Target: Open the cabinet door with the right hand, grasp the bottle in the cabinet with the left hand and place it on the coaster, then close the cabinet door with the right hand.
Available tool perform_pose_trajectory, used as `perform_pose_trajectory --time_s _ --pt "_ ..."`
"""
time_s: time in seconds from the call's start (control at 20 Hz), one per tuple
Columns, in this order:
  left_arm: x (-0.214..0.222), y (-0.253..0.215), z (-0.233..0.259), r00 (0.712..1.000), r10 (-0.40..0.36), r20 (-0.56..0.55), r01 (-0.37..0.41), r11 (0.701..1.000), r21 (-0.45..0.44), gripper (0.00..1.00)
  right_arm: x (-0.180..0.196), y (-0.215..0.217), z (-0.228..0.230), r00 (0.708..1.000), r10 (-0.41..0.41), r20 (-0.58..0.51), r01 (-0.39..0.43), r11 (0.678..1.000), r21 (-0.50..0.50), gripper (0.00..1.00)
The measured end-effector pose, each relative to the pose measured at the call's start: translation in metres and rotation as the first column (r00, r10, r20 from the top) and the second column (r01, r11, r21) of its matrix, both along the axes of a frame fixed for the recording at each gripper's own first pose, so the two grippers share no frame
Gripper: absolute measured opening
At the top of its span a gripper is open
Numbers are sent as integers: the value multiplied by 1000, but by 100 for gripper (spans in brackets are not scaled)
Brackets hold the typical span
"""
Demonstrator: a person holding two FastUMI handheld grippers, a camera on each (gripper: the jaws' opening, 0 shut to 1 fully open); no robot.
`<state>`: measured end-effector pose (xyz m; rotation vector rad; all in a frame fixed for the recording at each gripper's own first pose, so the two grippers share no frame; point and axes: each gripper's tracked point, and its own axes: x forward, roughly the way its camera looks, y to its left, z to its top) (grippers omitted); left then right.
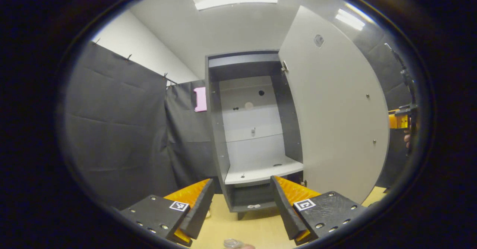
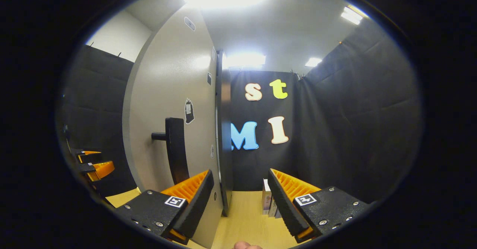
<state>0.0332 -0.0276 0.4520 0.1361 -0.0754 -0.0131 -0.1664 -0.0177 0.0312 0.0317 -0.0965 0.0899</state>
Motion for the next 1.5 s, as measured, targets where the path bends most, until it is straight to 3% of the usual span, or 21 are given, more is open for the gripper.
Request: perform_pose_trajectory --time_s 0.5,0.85,1.25,1.5 --pt "47 40 -18 988 -154 -5 153 987 -48 87 -19 72 3 991 -128 29 129 991 -26 90" --pt "57 80 -37 985 -166 -43 162 982 -97 87 -22 112 6 977 -200 73 203 978 -42 90" --pt "55 115 -46 990 -123 -68 117 990 -83 86 -4 167 8 988 -134 82 139 988 -64 87" --pt "59 128 -50 992 -88 -87 80 993 -84 86 21 202 3 997 -34 68 39 997 -71 91"
